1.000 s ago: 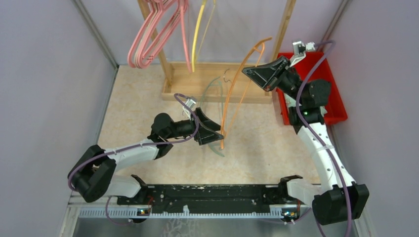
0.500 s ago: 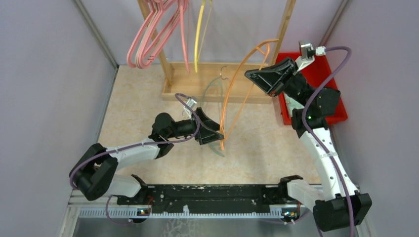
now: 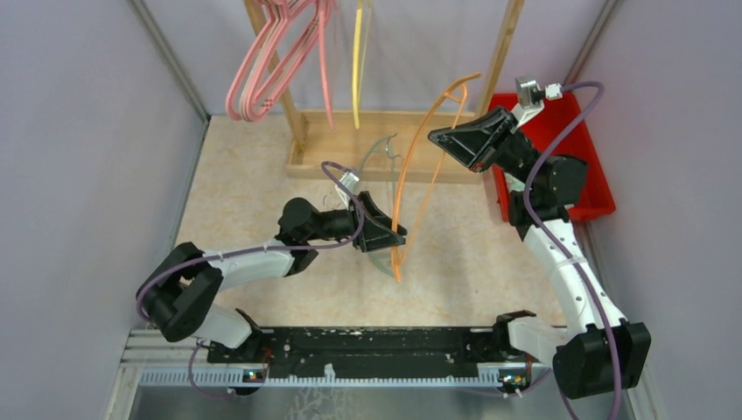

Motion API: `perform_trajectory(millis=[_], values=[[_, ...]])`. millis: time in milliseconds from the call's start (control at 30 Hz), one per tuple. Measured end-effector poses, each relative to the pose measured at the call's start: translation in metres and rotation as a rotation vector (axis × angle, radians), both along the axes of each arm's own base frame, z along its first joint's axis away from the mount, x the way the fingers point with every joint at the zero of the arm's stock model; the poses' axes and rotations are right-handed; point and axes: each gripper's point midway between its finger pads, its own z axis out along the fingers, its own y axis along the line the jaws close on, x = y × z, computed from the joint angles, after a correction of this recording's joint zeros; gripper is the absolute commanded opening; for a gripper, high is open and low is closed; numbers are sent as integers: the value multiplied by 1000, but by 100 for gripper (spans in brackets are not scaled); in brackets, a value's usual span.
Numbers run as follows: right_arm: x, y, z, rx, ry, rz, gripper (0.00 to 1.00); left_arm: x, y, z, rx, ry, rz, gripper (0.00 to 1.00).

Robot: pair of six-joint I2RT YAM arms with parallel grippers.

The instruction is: Organize the hangers

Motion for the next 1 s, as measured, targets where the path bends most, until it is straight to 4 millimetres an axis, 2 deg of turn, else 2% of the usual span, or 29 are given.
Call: perform_trajectory(millis=[133, 267, 433, 467, 633, 700, 767, 867, 1000], values=[[6, 0, -5, -12, 15, -18, 0, -6, -6, -10, 19, 31, -32, 28], [20, 2, -16, -43, 38, -45, 0, -6, -7, -17, 36, 91, -30, 1], [34, 3, -29, -93, 25, -79, 0, 8, -4, -28, 61, 191, 39, 0], [36, 3, -32, -100, 29, -86, 5, 9, -4, -30, 71, 200, 48, 0], [60, -5, -52, -158, 65, -213, 58, 13, 3, -36, 141, 203, 117, 0], [71, -13, -64, -198, 98, -298, 69, 15, 7, -33, 184, 158, 161, 0], [78, -24, -76, -245, 127, -393, 75, 16, 8, -21, 224, 83, 199, 0], [85, -46, -86, -315, 147, -552, 78, 19, 16, -2, 281, -27, 272, 0], [91, -72, -93, -403, 203, -714, 79, 35, 25, 5, 375, -111, 374, 0]])
